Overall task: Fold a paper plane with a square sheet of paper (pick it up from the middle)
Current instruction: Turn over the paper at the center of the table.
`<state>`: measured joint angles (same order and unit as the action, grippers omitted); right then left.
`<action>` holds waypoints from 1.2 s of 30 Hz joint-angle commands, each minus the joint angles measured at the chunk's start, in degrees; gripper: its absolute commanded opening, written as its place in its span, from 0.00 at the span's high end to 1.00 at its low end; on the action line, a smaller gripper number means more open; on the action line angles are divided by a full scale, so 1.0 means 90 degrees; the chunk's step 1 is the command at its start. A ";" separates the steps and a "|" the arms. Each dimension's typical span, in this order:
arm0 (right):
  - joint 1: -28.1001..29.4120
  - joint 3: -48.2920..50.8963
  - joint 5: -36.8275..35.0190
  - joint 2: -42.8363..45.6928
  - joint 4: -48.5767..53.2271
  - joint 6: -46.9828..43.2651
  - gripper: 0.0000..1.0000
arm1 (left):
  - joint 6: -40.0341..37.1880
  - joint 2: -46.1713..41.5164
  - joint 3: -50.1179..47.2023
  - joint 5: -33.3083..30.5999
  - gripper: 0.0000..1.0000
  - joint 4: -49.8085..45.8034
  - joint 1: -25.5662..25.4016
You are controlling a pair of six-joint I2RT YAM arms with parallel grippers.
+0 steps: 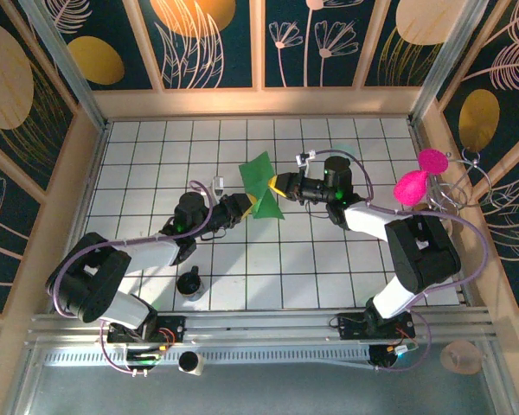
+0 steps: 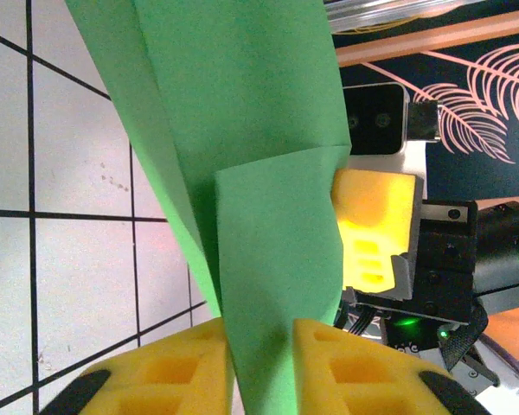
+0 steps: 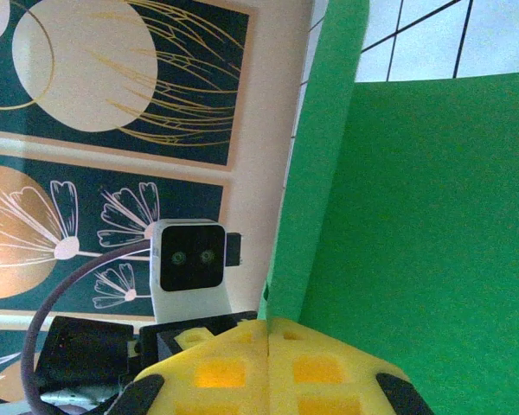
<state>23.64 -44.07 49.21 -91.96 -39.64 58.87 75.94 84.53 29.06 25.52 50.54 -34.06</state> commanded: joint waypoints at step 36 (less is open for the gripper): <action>-0.0798 -0.0092 -0.3782 0.1733 0.4165 -0.2293 0.51 | -0.4715 0.1250 0.5098 -0.6446 0.92 -0.9979 -0.1156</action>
<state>17.04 -43.77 19.09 -78.61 -4.23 39.46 35.75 91.81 72.51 -22.92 -27.27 -42.81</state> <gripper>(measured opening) 0.496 0.079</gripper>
